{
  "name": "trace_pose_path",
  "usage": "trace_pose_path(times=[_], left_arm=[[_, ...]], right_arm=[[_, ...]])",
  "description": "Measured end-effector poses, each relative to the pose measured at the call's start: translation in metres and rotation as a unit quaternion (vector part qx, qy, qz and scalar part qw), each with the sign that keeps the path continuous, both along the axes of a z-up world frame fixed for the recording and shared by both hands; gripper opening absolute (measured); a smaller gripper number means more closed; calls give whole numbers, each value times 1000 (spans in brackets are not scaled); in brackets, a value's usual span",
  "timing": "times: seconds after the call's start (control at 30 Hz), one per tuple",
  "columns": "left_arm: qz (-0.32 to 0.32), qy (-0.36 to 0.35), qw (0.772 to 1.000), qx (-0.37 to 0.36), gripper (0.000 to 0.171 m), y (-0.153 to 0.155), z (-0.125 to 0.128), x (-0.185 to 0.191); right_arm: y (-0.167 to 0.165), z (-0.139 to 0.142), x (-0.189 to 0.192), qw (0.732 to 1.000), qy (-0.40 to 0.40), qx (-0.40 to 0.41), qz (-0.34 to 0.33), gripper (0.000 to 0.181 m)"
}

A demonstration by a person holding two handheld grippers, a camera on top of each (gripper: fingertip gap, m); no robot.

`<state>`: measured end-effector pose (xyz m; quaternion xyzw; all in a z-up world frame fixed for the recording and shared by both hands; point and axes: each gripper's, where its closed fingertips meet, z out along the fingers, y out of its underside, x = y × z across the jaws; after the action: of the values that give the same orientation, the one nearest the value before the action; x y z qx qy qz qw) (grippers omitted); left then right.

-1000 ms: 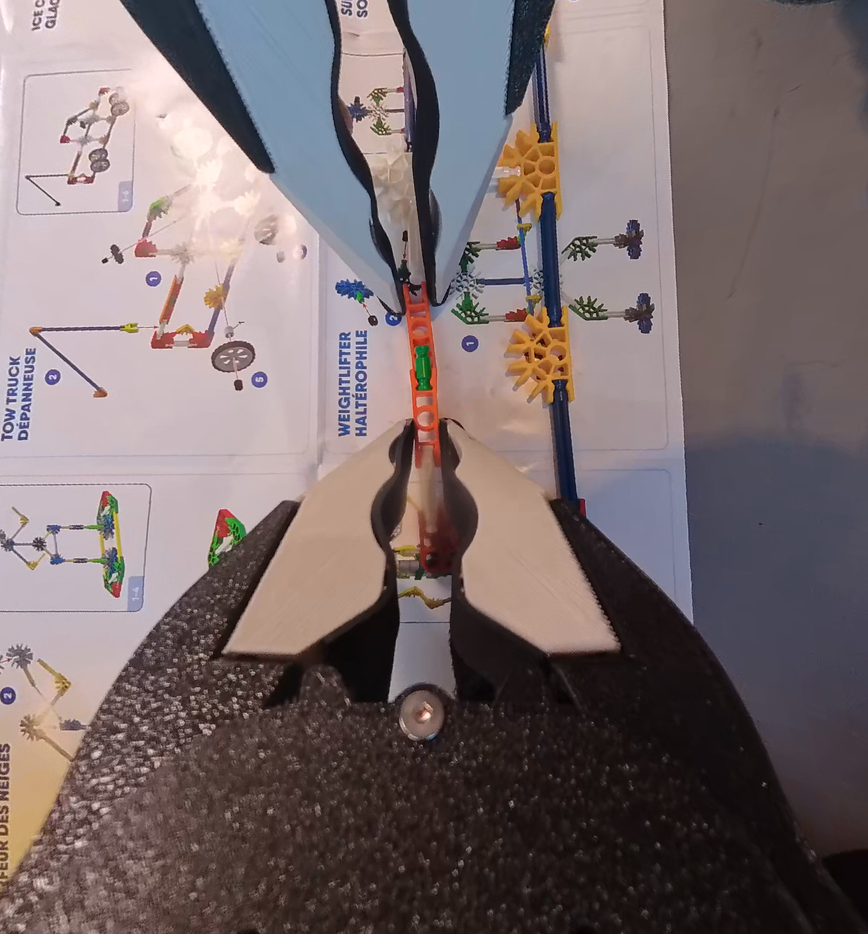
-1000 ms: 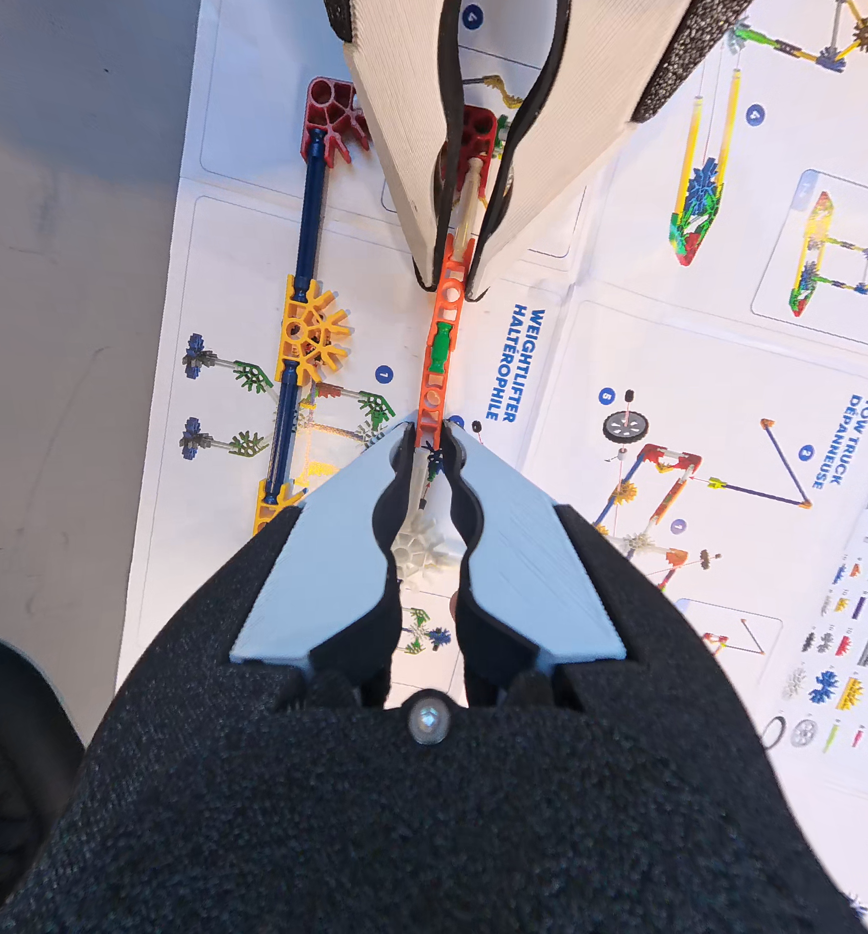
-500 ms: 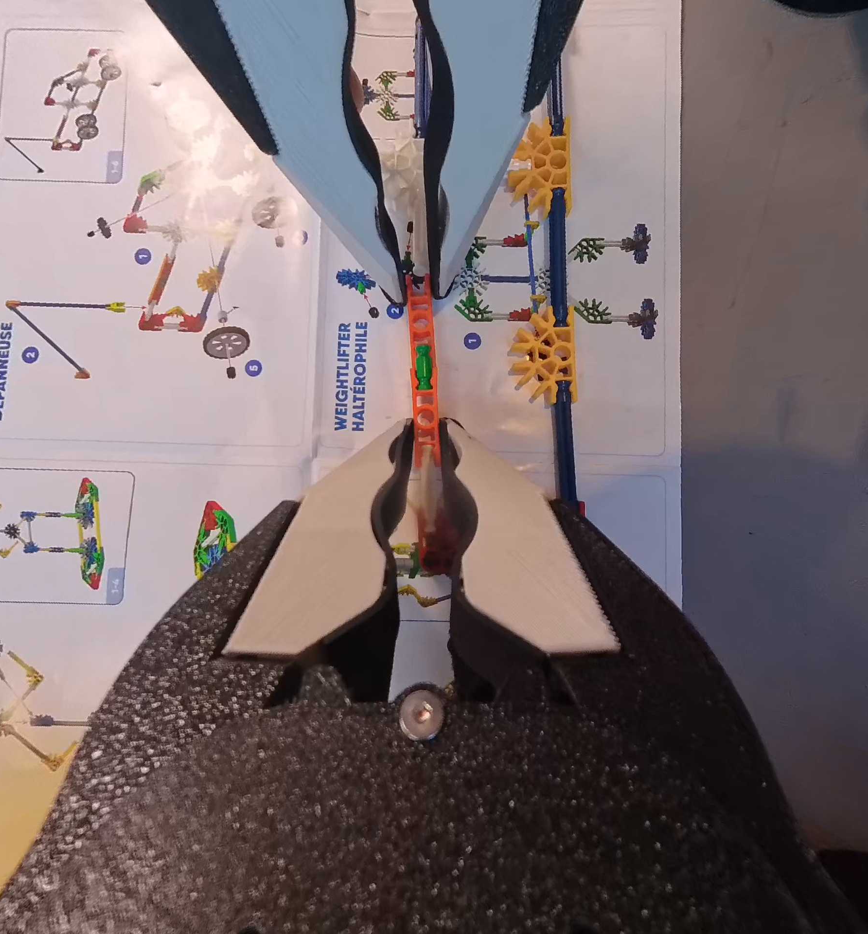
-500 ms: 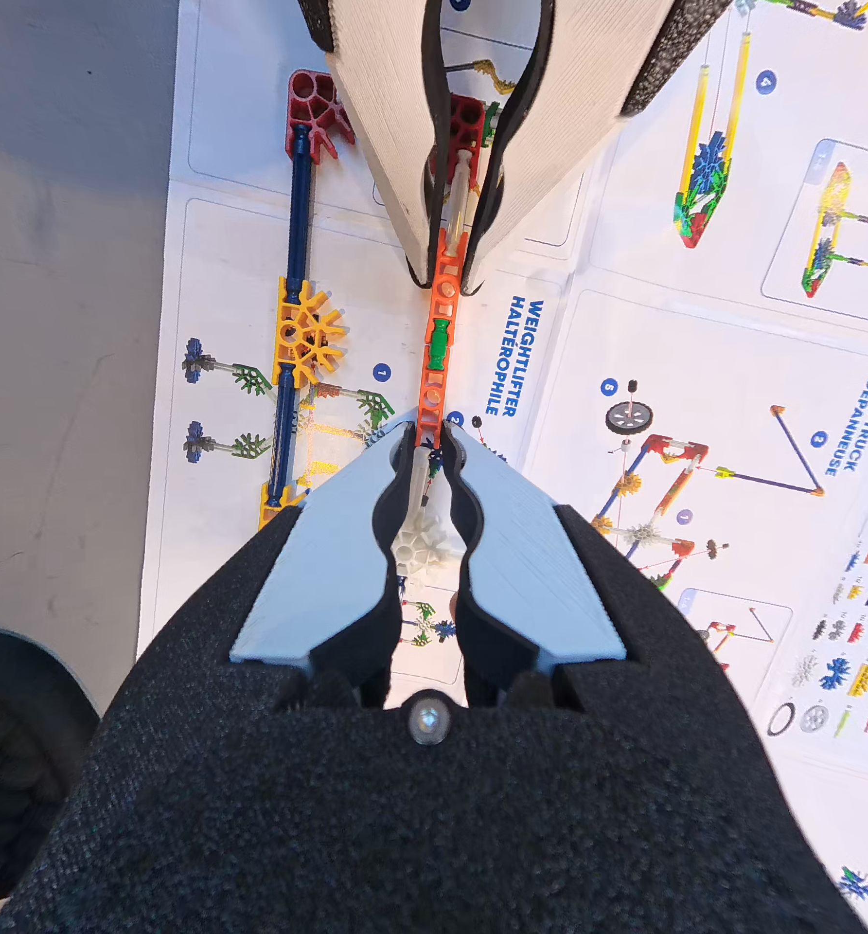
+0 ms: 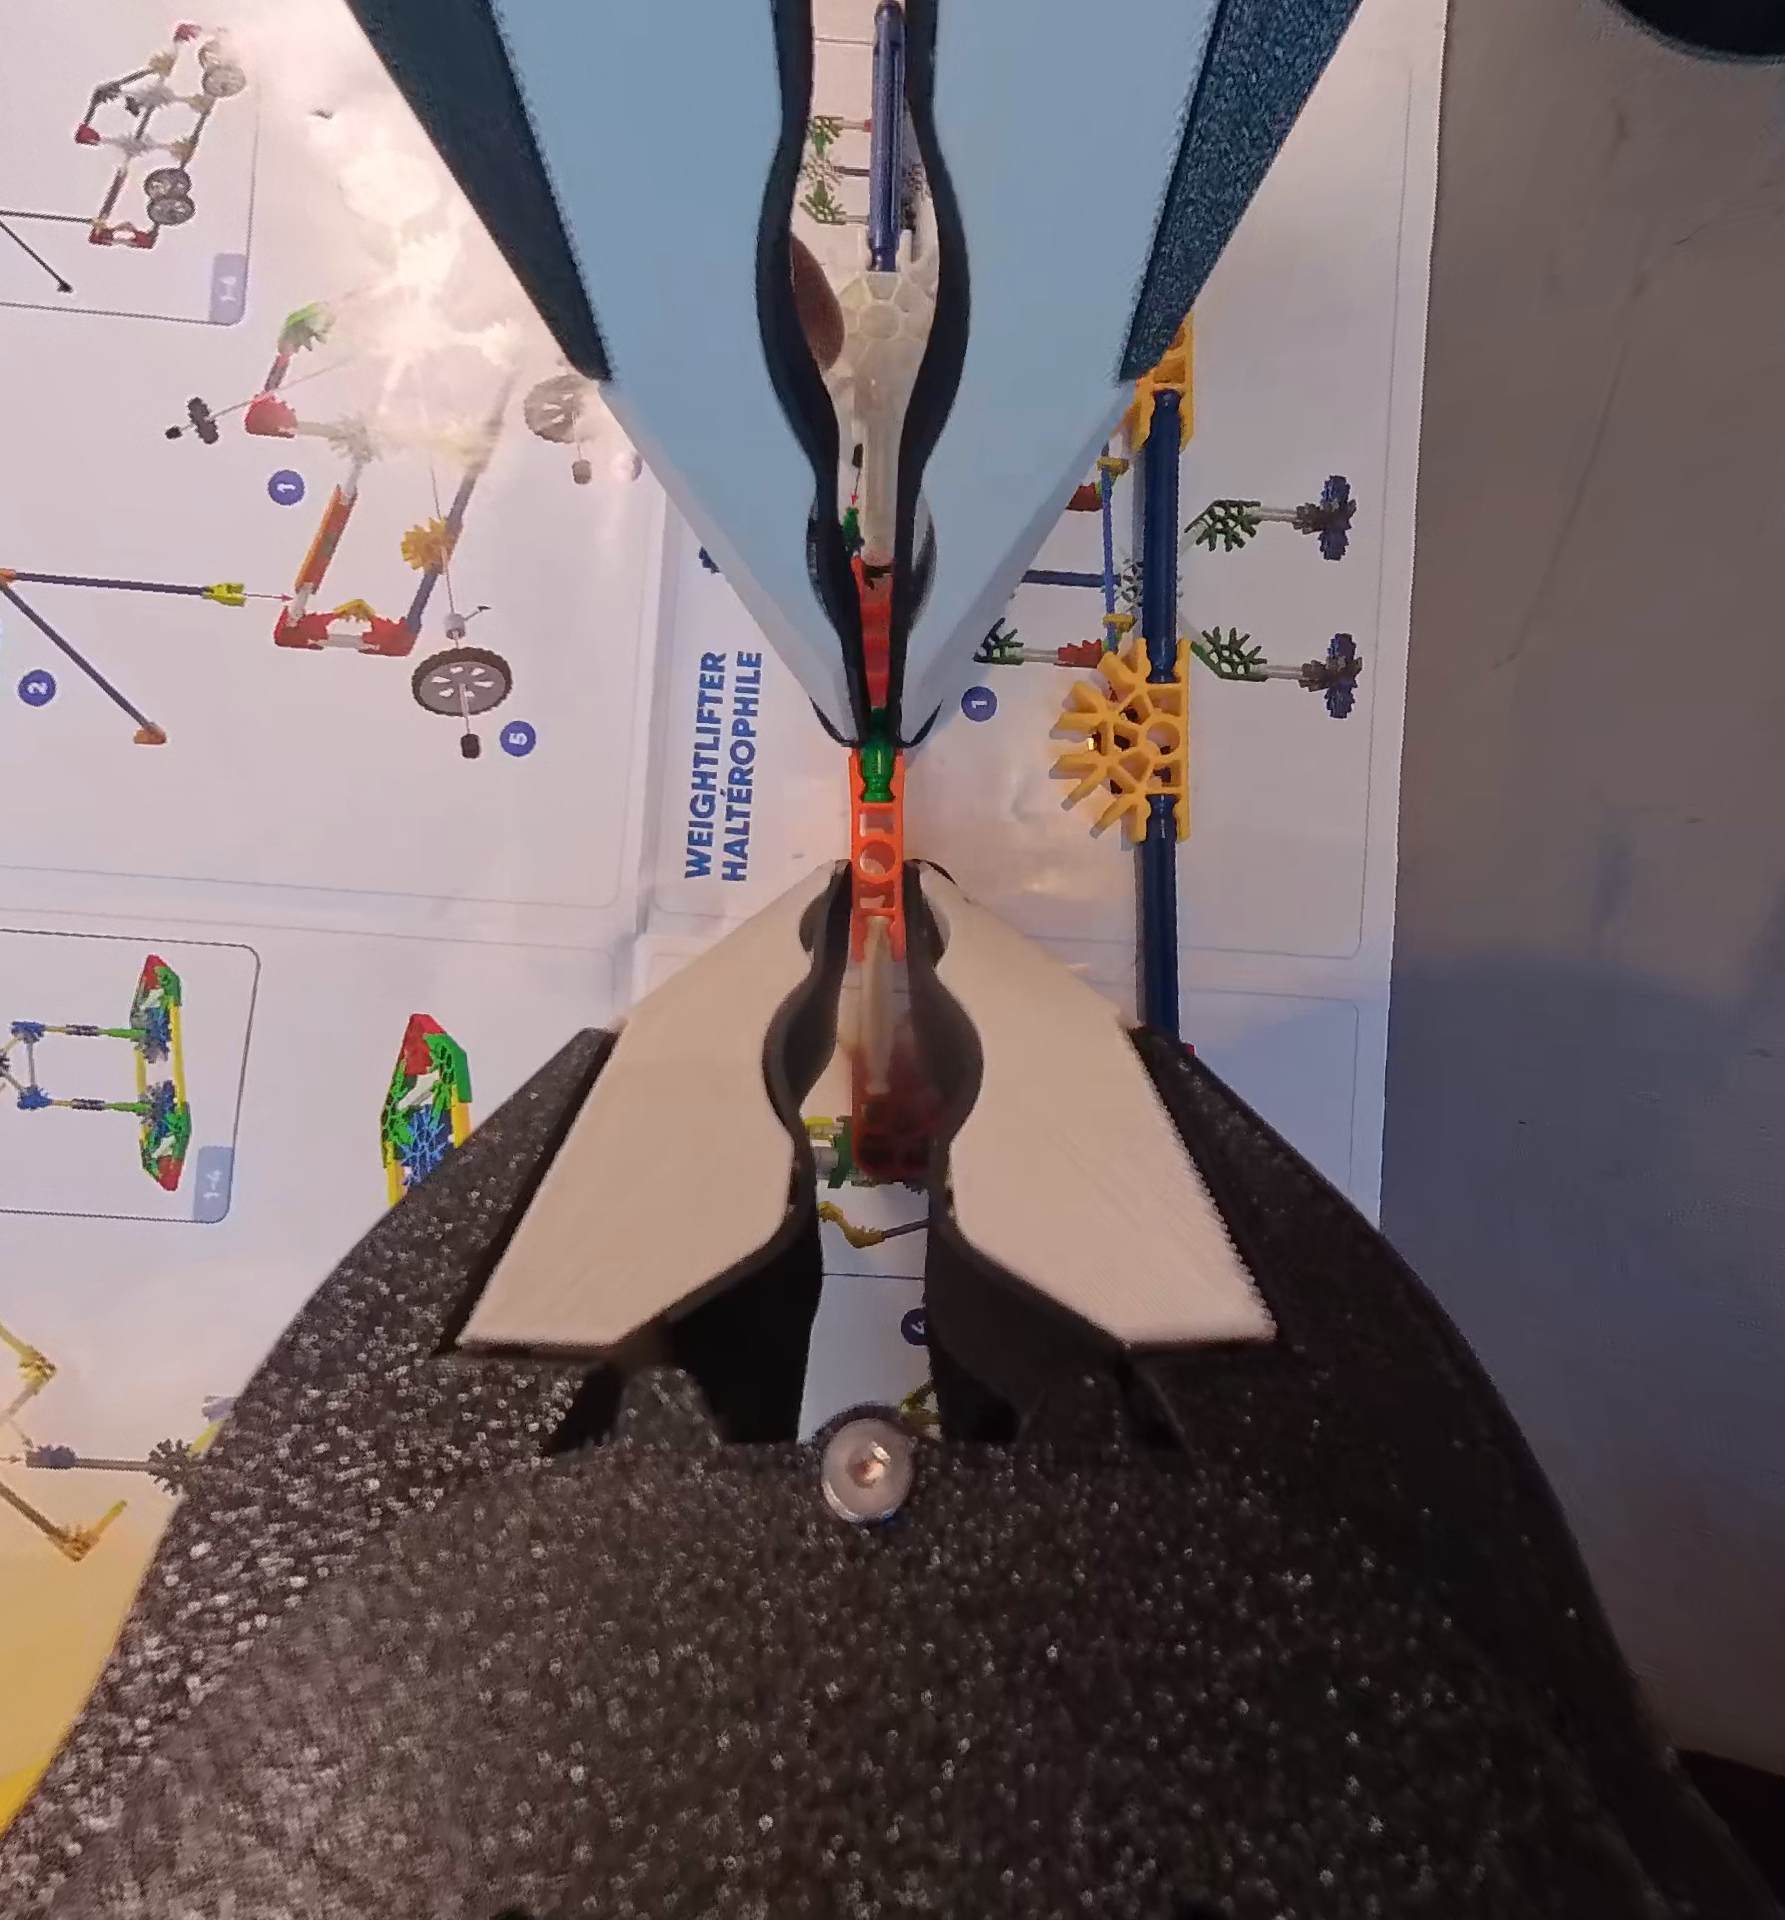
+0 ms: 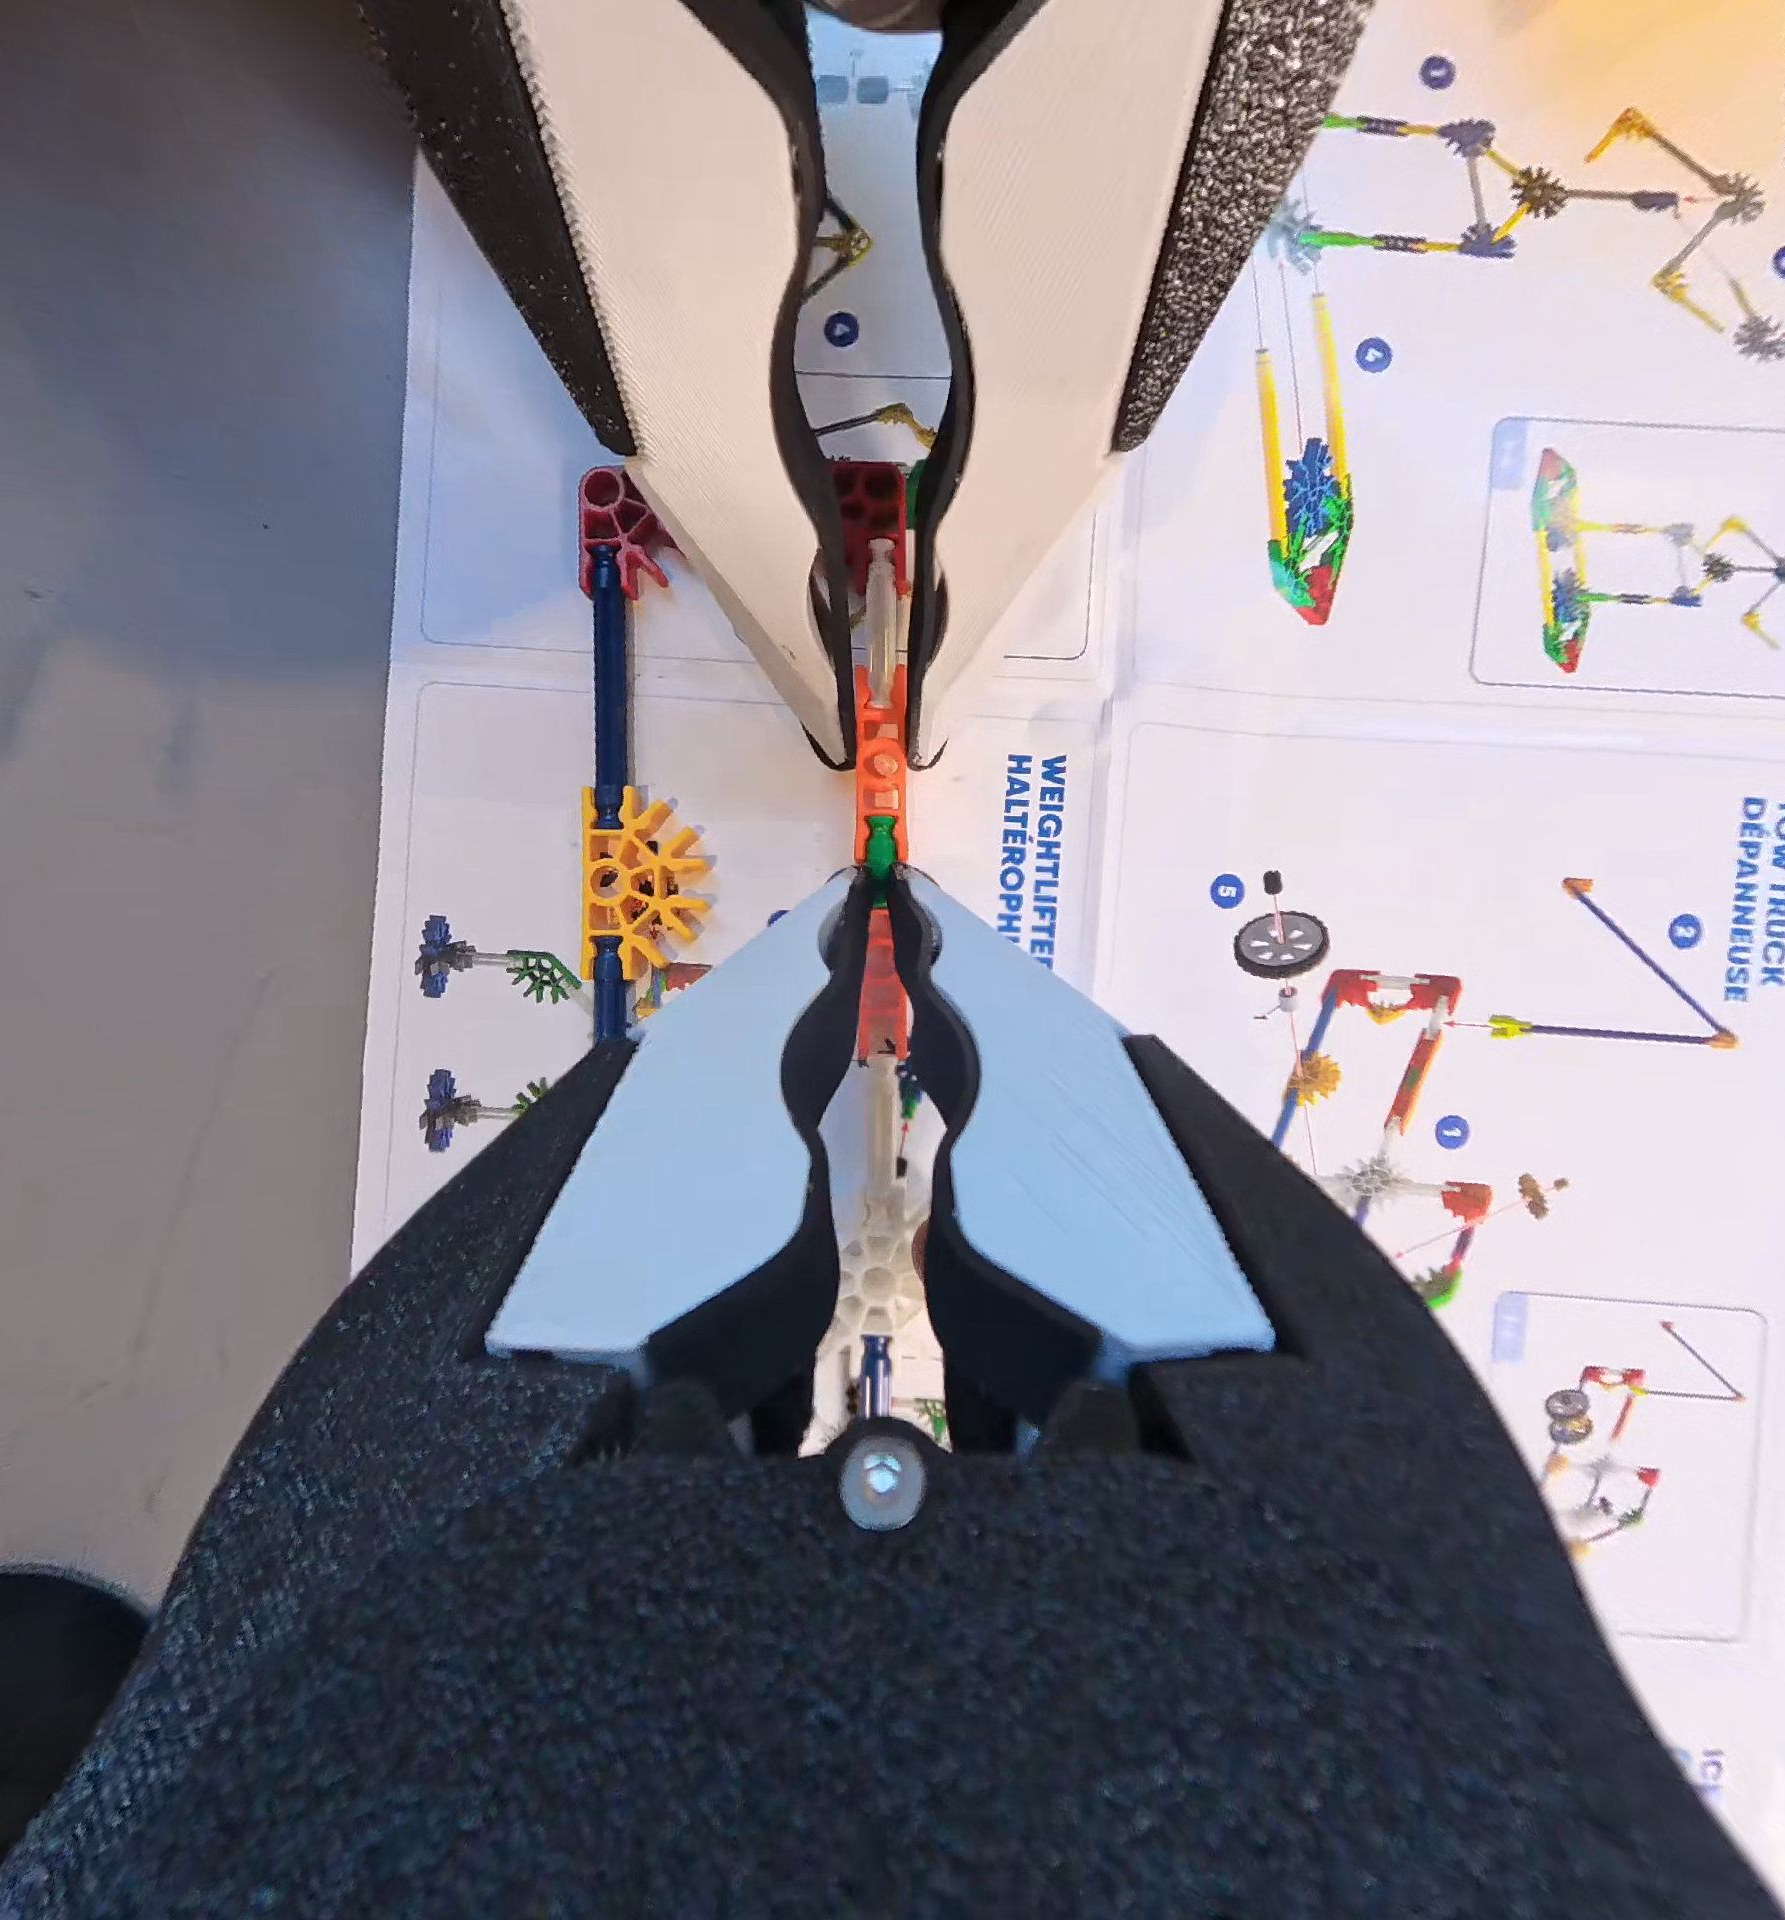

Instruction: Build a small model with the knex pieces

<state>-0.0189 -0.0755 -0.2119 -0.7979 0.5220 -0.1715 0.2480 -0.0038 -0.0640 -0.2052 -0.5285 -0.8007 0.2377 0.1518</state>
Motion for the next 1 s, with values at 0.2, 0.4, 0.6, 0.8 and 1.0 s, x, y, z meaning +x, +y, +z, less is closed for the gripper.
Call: trace_pose_path(times=[0.2,0.4,0.6,0.8,1.0], left_arm=[[22,-4,1000,-18,7,1,0,0],[32,-14,999,-25,7,1,0,0],[29,-16,999,-30,7,1,0,0],[31,-15,999,-29,7,2,0,0],[34,-20,999,-29,7,2,0,0]], right_arm=[[0,-1,1,999,-42,-3,-3,2],[0,0,0,999,-35,-18,-15,2],[1,4,0,999,-15,-34,-32,0],[1,1,1,999,-33,-25,-25,0],[1,-2,2,997,-69,-12,-23,0]])
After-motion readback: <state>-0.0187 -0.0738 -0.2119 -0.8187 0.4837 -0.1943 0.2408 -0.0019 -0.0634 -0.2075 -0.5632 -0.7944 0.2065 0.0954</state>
